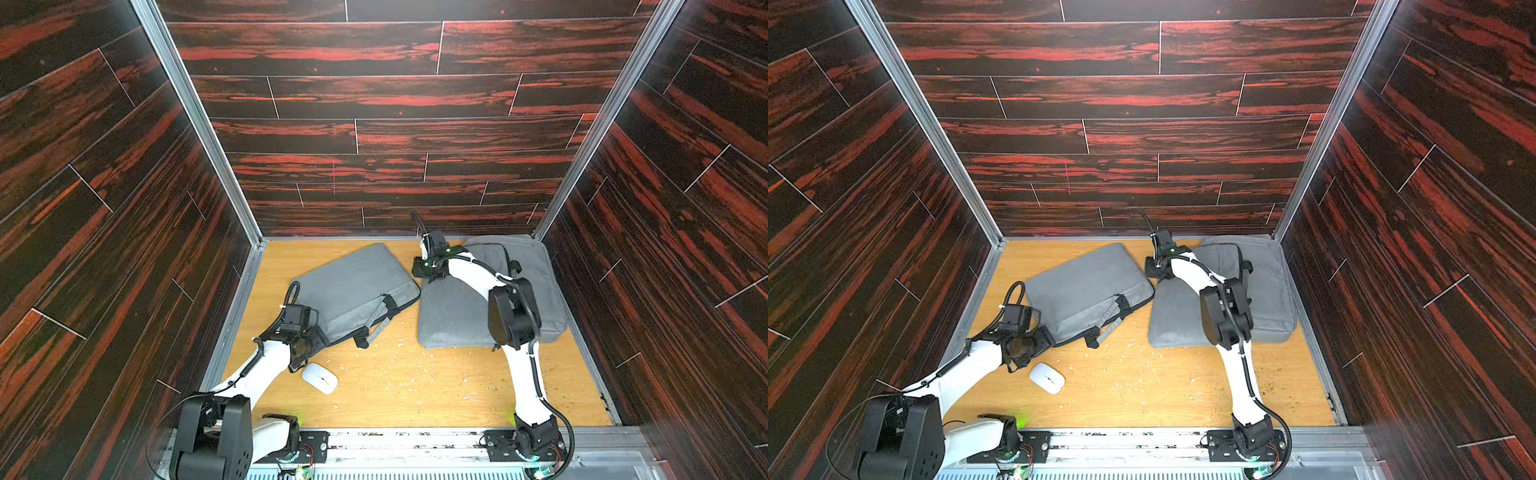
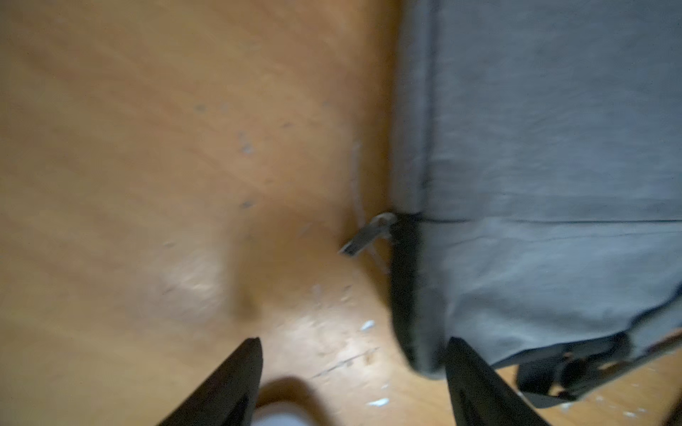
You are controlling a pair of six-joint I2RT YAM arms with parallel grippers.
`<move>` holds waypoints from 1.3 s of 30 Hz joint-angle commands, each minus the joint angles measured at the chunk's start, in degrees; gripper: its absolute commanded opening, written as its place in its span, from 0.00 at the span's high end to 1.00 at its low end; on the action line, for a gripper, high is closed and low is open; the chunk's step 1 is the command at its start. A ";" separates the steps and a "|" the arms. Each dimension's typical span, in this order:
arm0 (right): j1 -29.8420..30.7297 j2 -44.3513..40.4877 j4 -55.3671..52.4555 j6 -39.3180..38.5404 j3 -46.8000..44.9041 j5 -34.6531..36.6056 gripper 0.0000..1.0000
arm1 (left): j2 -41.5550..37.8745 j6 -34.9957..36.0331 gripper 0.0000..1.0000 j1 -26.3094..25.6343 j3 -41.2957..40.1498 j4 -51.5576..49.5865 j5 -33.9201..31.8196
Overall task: Put the mouse into the laptop bag
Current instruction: Adjust the zippered laptop bag at the center of the board.
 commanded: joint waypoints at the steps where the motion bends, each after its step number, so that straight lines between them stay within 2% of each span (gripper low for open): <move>1: 1.34 3.78 -1.06 0.88 0.71 -6.18 0.58 | 3.42 -0.89 0.18 -0.07 1.55 4.22 1.49; 7: 2.37 1.82 4.54 2.26 -5.80 -11.96 0.65 | 11.31 0.10 0.23 0.50 7.30 4.64 -0.76; 11: 3.77 -1.25 5.88 3.11 -10.27 -12.71 0.88 | 14.23 -0.08 0.23 2.74 11.08 2.67 -4.12; 13: 4.72 -3.35 6.42 4.17 -12.89 -11.70 0.91 | 15.47 -0.46 0.22 4.19 12.34 3.07 -4.48; 16: 5.92 -6.69 7.21 6.79 -17.15 -10.31 0.88 | 17.80 0.22 0.21 6.11 14.89 3.40 -3.99; 19: 6.47 -10.23 8.18 9.41 -21.55 -9.34 0.74 | 19.41 1.33 0.20 7.33 17.11 3.16 -3.83; 21: 6.47 -12.43 8.22 9.92 -23.24 -8.43 0.68 | 19.36 1.99 0.19 8.06 17.93 2.18 -3.85; 28: 7.71 -20.80 4.37 6.54 -22.56 3.01 0.65 | 10.46 2.93 0.16 10.60 16.34 -3.31 -7.72; 32: 11.36 -20.50 3.79 1.93 -17.54 6.39 0.65 | 6.36 1.84 0.14 11.40 14.18 -5.01 -9.50; 33: 12.63 -19.55 4.23 0.15 -15.83 6.21 0.65 | 6.09 1.73 0.15 11.68 13.58 -5.12 -9.35; 35: 14.68 -16.71 4.73 -2.60 -11.99 3.21 0.67 | 5.89 1.34 0.27 12.11 12.28 -5.05 -9.47; 37: 16.35 -12.88 4.51 -3.75 -7.02 -0.97 0.70 | 6.12 0.58 0.49 13.21 10.16 -4.12 -9.29; 39: 17.89 -9.34 4.27 -3.80 -2.38 -3.82 0.72 | 6.43 -0.65 0.52 15.19 7.41 -1.52 -6.88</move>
